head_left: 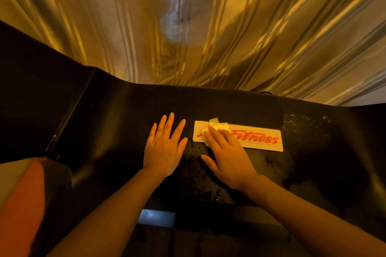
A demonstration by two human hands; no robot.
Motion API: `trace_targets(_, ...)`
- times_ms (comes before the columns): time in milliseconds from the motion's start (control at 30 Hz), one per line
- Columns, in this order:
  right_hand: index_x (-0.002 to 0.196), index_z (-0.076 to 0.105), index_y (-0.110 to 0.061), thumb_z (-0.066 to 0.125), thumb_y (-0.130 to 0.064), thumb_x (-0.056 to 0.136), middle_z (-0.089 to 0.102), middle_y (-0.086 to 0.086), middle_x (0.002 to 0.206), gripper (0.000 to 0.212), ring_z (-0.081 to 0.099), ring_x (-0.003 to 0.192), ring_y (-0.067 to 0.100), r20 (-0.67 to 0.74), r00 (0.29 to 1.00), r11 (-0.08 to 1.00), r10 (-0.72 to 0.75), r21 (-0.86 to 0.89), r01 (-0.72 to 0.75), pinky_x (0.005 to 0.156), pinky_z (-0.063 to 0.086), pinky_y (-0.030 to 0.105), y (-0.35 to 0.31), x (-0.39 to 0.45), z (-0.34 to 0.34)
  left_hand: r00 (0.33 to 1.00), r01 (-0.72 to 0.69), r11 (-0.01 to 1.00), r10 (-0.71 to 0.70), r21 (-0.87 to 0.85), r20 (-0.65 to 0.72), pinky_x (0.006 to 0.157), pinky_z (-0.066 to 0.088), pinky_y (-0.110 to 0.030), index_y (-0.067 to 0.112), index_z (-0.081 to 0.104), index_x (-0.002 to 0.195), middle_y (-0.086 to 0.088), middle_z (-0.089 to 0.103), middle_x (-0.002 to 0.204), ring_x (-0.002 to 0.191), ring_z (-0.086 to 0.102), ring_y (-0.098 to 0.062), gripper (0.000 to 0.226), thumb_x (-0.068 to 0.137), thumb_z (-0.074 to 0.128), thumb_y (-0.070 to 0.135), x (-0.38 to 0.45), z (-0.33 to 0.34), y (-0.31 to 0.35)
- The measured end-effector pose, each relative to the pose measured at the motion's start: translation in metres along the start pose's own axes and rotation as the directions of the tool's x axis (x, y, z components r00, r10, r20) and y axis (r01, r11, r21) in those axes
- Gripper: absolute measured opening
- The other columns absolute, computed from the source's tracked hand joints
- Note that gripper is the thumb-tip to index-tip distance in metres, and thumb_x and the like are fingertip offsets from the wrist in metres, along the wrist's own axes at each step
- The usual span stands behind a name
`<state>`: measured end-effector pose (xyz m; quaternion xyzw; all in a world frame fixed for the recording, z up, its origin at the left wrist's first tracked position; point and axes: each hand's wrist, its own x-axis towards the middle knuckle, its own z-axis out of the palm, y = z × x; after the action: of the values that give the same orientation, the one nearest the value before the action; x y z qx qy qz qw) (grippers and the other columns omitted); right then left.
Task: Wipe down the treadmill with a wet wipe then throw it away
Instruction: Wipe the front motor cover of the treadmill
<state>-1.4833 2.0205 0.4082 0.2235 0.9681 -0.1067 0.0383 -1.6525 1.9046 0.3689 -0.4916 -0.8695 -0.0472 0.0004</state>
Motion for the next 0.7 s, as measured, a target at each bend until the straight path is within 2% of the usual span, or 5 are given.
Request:
trace_targets(100, 0.151, 0.033, -0.016, 0.007, -0.068, 0.092, 0.030, 0.008, 0.158, 0.082, 0.031, 0.141, 0.033, 0.008, 1.000, 1.000, -0.010, 0.003, 0.010, 0.113, 0.029, 0.046, -0.005, 0.005, -0.004, 1.000, -0.006, 0.999, 0.005, -0.035, -0.028, 0.116, 0.016, -0.045, 0.029, 0.017, 0.149, -0.009, 0.023, 0.160, 0.148, 0.018, -0.028, 0.057, 0.097, 0.010, 0.052, -0.001, 0.004, -0.003)
trace_targets(167, 0.153, 0.025, -0.017, -0.003, -0.071, 0.087, 0.018, 0.006, 0.162, 0.090, 0.015, 0.148, 0.030, 0.003, 0.999, 0.999, -0.045, -0.005, 0.045, 0.118, 0.011, 0.043, -0.008, 0.009, -0.004, 0.999, -0.015, 0.999, 0.013, -0.036, -0.046, 0.115, 0.019, -0.045, 0.029, 0.020, 0.149, -0.010, 0.026, 0.158, 0.147, 0.022, -0.029, 0.056, 0.098, 0.014, 0.051, -0.002, 0.005, -0.004)
trace_targets(267, 0.156, 0.009, -0.018, 0.001, -0.069, 0.083, -0.002, 0.004, 0.163, 0.089, -0.016, 0.146, 0.019, 0.007, 0.997, 0.997, -0.072, 0.032, 0.072, 0.113, -0.013, 0.033, -0.013, 0.014, -0.003, 0.998, -0.021, 0.999, 0.020, -0.026, -0.065, 0.114, 0.021, -0.045, 0.028, 0.022, 0.149, -0.011, 0.030, 0.157, 0.145, 0.025, -0.030, 0.055, 0.099, 0.017, 0.049, -0.002, 0.007, -0.004)
trace_targets(433, 0.155, 0.000, -0.018, 0.002, -0.071, 0.083, -0.007, 0.003, 0.163, 0.089, -0.012, 0.149, 0.018, 0.040, 0.995, 0.995, -0.086, 0.052, 0.084, 0.121, -0.002, 0.038, -0.008, 0.020, -0.001, 0.997, -0.023, 1.000, 0.022, -0.015, -0.068, 0.115, 0.018, -0.044, 0.028, 0.020, 0.149, -0.010, 0.027, 0.158, 0.147, 0.022, -0.029, 0.055, 0.098, 0.015, 0.050, -0.002, 0.008, -0.005)
trace_targets(700, 0.151, -0.008, -0.026, 0.006, -0.073, 0.084, -0.015, -0.004, 0.158, 0.082, -0.015, 0.147, 0.014, 0.029, 1.000, 1.000, -0.007, 0.008, 0.006, 0.118, -0.005, 0.032, 0.019, -0.001, -0.001, 1.000, -0.009, 1.000, 0.009, -0.016, -0.030, 0.118, 0.008, -0.042, 0.032, 0.008, 0.149, -0.007, 0.012, 0.162, 0.150, 0.006, -0.025, 0.060, 0.093, 0.001, 0.055, -0.003, 0.005, -0.003)
